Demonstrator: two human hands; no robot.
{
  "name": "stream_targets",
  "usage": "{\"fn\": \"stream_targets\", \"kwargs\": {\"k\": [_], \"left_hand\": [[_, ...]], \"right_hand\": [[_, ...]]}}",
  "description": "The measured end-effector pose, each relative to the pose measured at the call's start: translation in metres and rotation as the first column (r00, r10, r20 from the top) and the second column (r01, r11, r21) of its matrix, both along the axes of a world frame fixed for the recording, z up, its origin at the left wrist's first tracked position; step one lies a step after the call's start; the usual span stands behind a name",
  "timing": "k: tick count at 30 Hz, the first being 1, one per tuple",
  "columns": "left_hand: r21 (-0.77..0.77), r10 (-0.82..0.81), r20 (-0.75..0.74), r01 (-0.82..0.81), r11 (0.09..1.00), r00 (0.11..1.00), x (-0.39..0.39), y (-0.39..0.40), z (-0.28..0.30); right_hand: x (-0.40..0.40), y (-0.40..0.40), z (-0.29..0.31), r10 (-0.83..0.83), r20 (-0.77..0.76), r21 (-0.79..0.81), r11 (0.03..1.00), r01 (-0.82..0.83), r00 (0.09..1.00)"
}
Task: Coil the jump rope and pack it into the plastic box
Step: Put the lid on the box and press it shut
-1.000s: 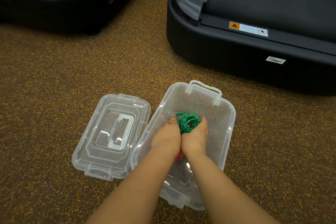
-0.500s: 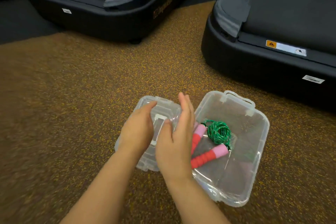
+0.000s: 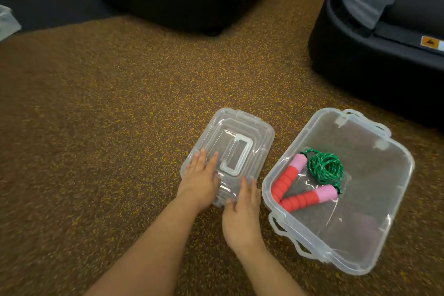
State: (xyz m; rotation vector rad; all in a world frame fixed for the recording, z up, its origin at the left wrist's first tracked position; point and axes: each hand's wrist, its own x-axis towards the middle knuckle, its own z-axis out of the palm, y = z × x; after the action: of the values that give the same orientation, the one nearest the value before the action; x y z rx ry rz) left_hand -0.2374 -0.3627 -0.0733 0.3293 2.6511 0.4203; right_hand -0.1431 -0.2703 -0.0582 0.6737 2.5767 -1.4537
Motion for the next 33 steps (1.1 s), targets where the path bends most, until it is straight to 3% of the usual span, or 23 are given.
{"fn": "stream_targets", "kwargs": {"k": [7, 15, 17, 20, 23, 30, 33], "left_hand": [[-0.161, -0.071, 0.091, 0.085, 0.983, 0.993, 0.006, 0.001, -0.017], [-0.14, -0.085, 0.118, 0.102, 0.985, 0.989, 0.005, 0.0, -0.016], [-0.11, -0.072, 0.11, 0.084, 0.99, 0.991, 0.005, 0.0, -0.016], [-0.063, -0.026, 0.105, 0.033, 0.997, 0.994, 0.007, 0.003, -0.016], [-0.003, 0.041, 0.096, -0.041, 0.999, 0.995, 0.008, 0.006, -0.014], [0.23, 0.279, 0.096, -0.294, 0.928, 0.955, -0.005, 0.004, -0.006], [0.441, 0.465, 0.25, -0.528, 0.726, 0.849, -0.018, -0.002, -0.001]], "right_hand": [[0.008, 0.006, -0.025, -0.035, 0.107, -0.015, 0.999, 0.037, 0.994], [-0.003, -0.006, -0.028, -0.092, 0.188, -0.108, 0.988, 0.113, 0.978], [-0.008, -0.008, -0.032, -0.236, 0.169, -0.207, 0.941, 0.268, 0.957], [-0.015, -0.007, -0.022, -0.426, 0.197, -0.416, 0.779, 0.468, 0.883], [-0.019, -0.007, -0.012, -0.526, 0.174, -0.558, 0.644, 0.524, 0.832], [-0.029, -0.023, 0.022, -0.516, 0.126, -0.54, 0.68, 0.495, 0.847], [-0.029, -0.027, 0.047, -0.434, 0.056, -0.485, 0.775, 0.405, 0.899]]}}
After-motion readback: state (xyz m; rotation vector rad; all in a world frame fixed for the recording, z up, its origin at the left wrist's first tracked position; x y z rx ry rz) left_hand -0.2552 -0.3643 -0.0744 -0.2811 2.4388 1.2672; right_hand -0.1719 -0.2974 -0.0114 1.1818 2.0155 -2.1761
